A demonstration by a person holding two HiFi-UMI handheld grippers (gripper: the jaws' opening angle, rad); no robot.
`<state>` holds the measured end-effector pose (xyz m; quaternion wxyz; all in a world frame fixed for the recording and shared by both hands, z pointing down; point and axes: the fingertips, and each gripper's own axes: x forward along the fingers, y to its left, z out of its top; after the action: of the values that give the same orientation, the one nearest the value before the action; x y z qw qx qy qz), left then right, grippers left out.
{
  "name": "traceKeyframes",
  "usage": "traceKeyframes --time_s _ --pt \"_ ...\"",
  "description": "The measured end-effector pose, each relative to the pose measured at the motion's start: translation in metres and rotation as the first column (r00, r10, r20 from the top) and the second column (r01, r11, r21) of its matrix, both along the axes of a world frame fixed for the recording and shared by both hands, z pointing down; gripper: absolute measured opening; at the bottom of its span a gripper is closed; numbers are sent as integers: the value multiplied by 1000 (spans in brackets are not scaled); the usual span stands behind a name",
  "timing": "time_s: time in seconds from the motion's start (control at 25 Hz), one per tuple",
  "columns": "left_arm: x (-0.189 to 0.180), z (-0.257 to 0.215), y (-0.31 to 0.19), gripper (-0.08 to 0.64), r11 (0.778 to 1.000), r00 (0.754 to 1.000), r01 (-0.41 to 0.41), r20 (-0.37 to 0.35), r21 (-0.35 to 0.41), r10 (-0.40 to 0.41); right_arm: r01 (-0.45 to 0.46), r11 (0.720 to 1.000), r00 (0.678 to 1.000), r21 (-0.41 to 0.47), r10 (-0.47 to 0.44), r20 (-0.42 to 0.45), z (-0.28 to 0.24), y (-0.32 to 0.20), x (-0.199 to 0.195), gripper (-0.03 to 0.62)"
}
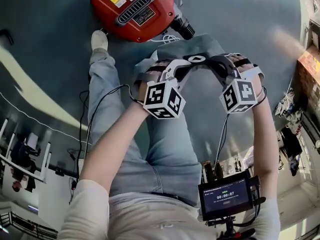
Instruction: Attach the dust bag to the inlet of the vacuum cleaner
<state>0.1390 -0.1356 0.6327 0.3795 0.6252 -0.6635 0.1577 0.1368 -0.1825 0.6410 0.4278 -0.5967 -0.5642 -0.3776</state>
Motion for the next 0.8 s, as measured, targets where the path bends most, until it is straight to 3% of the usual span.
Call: traceKeyframes --time_s 0.16,0.32,0.44,0.64,0.8 --pt "-16 59 3 11 994 993 105 59 0 -105 47 999 995 25 -49 82 60 5 -25 15" --pt "-49 54 7 11 974 965 223 131 50 -227 64 998 986 19 -66 152 54 12 -64 17" --pt "-63 41 10 9 956 950 278 123 90 -288 92 995 981 37 -97 169 41 15 -83 18" --pt "-56 51 11 9 952 947 303 101 33 -305 188 978 969 90 -199 146 50 14 -74 17" --pt "-70 59 15 10 944 938 329 109 24 -329 165 982 970 93 -179 167 57 18 -86 18"
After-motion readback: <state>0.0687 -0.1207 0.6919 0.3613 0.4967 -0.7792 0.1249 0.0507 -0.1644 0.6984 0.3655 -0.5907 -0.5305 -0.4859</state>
